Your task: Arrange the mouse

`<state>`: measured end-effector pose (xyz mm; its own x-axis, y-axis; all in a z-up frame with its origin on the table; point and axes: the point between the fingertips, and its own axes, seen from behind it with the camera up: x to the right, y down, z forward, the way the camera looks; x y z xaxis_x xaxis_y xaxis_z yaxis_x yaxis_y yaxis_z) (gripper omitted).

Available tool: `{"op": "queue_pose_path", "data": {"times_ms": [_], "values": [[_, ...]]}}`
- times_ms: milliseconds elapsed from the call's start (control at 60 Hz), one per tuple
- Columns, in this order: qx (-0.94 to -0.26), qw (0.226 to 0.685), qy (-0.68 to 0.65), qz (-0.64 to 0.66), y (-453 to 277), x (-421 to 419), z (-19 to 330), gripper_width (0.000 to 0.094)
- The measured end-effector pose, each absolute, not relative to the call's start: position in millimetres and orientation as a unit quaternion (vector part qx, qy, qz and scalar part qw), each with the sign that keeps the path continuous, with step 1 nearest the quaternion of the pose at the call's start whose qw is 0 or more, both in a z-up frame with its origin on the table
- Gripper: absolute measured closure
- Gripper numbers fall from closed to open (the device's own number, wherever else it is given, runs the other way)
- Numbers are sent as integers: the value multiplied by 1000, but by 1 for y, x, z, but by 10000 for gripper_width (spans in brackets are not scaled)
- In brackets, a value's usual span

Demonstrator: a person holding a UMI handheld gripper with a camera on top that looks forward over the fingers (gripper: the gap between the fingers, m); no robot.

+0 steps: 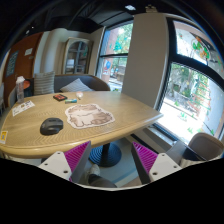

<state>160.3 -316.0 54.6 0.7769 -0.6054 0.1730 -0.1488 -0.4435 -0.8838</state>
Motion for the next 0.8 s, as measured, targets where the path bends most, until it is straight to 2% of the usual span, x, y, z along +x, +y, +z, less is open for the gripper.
{"op": "queue_pose_path", "data": {"times_ms": [83,283,483,800], "values": [[-816,493,214,-215,-300,150,56,103],[-816,506,195,-200,-307,140,66,104],[-818,536,158,-136,-253,76,54,101],[-851,500,140,-77,-169,3,4,104]]}}
